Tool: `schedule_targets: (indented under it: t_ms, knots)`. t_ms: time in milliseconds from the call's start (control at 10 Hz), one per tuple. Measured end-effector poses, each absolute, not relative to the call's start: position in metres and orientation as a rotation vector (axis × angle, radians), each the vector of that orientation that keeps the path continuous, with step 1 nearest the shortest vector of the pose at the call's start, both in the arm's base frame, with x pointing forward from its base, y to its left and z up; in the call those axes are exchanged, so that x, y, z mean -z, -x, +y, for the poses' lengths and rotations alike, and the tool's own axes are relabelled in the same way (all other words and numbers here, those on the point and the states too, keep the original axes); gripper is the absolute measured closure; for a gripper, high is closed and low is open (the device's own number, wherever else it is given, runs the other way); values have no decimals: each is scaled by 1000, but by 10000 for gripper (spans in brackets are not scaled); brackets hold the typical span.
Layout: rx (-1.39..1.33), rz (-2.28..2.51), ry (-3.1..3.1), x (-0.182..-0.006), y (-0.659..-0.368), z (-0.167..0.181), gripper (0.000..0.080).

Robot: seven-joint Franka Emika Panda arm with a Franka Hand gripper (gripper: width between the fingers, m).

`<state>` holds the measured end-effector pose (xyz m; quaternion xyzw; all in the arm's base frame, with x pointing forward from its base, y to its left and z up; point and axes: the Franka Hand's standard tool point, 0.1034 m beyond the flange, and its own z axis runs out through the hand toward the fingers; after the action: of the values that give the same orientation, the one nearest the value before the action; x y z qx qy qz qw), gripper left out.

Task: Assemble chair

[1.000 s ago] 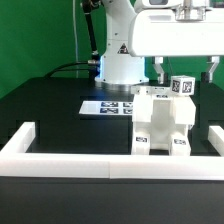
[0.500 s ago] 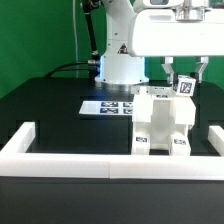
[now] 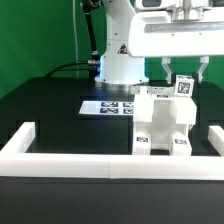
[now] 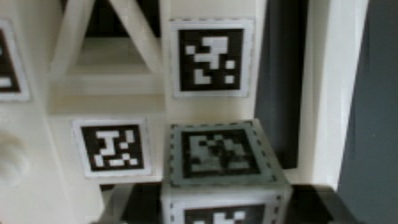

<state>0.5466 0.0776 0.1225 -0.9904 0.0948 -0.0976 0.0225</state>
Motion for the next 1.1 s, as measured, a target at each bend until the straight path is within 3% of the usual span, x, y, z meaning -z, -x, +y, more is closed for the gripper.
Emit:
schedule_targets:
  t_ms: [1100]
  knots:
    - [235,1332,2684,-122,-545,81,512]
